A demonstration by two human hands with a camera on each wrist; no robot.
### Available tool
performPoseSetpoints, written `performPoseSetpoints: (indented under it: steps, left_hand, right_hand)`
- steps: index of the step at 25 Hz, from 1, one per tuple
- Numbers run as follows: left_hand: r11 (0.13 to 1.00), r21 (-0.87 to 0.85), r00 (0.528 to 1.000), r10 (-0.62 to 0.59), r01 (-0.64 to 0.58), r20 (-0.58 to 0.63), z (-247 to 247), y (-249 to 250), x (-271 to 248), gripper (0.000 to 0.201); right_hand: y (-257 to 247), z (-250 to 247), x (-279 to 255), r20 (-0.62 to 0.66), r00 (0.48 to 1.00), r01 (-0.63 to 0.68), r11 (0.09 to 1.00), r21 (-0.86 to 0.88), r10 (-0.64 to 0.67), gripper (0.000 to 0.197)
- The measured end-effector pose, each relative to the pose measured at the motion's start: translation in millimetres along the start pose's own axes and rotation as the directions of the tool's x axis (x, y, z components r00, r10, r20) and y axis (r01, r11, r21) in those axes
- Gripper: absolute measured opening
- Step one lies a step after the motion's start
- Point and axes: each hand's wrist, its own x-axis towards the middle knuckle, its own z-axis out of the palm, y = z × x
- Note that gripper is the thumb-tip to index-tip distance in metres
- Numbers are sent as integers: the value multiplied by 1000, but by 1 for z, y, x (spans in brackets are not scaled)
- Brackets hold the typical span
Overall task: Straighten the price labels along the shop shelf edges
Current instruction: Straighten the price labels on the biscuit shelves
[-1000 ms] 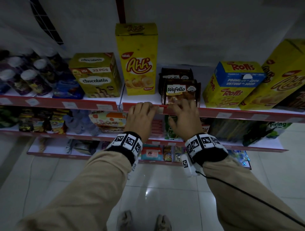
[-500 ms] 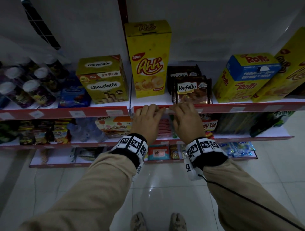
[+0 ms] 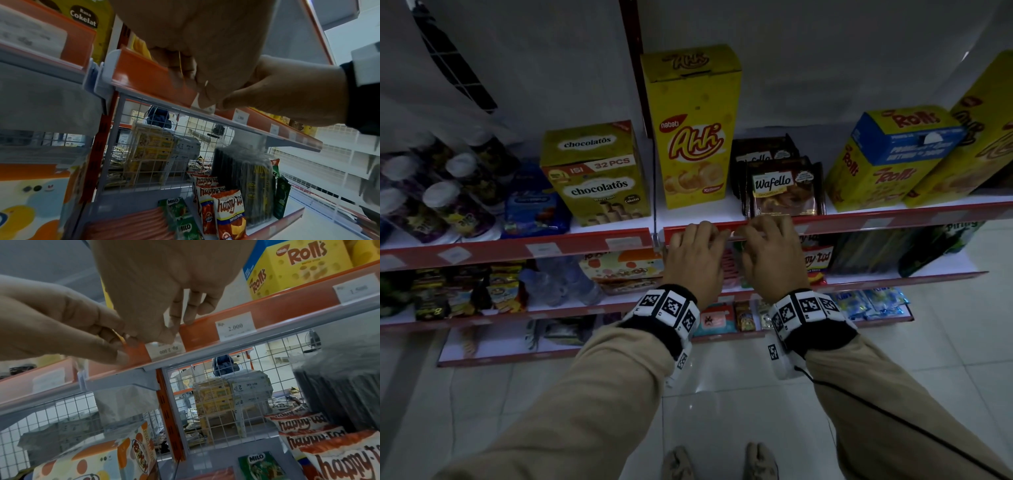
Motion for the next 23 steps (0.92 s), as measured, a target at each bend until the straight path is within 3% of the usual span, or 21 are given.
performPoseSetpoints:
  steps: [5,14,17,19,21,23]
  left_hand:
    - [999,-10,999,37,-37,6,-1,-5,-2,55]
    - [970,-243,1000,-22,26,16,-10,-14,-1,45]
    - [944,-328,999,-44,49,23,-12,-19,-1,37]
    - [904,-417,995,-98,99,24,-14,-23,1,33]
    - [853,-502,988,-152,140,17,-15,-25,4,33]
    - [820,-553,984,-178,148,0,-16,-26,6,35]
  right_hand:
    - [-2,-4,7,-27,1000,-5,1000,18,5,27]
    - [4,-16,23,122,993,-9,999,44,3,16]
    - [5,-22,28,89,996,-16,982,186,0,12]
    - [1,-21,27,31,992,-125,893,433,123,13]
    - [-8,-18,25,89,952,-269,664,697,292,21]
    - [-19,-14,22,202,914,-344,406,847,353,31]
